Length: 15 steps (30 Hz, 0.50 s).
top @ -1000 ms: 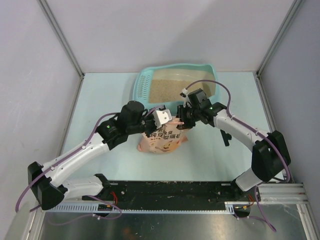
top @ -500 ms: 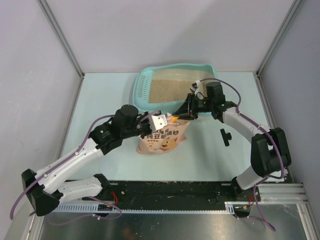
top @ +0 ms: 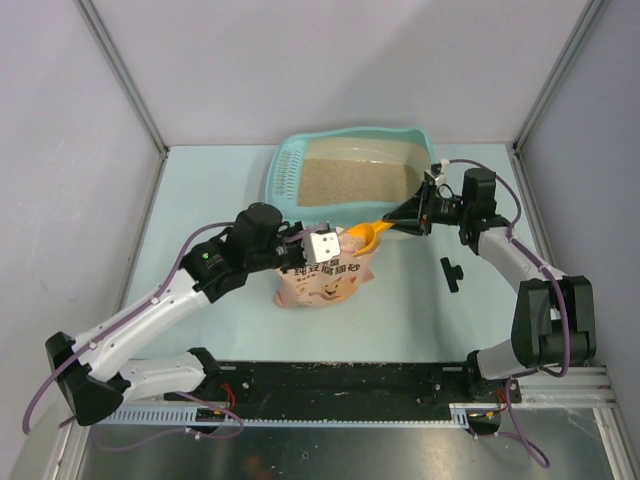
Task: Fill the litter box with clean litter
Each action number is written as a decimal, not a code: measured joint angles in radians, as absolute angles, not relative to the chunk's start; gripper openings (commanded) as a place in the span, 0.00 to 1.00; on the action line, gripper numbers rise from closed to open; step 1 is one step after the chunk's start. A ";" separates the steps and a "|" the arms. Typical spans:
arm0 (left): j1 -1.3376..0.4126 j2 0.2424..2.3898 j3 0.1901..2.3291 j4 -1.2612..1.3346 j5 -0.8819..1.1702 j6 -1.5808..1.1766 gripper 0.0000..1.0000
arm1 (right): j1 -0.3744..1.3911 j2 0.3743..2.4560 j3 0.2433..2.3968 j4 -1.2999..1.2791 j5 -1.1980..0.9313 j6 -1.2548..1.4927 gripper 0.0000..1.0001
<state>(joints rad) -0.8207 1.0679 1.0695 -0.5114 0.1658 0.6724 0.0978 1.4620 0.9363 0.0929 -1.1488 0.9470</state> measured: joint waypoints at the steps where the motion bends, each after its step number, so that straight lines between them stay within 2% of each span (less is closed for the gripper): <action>1: -0.823 1.083 1.084 -0.519 0.163 0.673 0.00 | 0.099 1.460 0.935 0.104 -1.148 0.954 0.00; 7: -0.847 1.169 1.165 -0.542 0.132 0.674 0.00 | 0.060 1.425 0.925 0.108 -1.164 0.951 0.00; 12: -0.870 1.171 1.170 -0.545 0.126 0.685 0.01 | 0.127 1.423 0.922 0.089 -1.134 0.908 0.00; 15: -0.876 1.156 1.170 -0.559 0.125 0.694 0.01 | 0.096 1.407 0.922 0.049 -1.140 0.880 0.00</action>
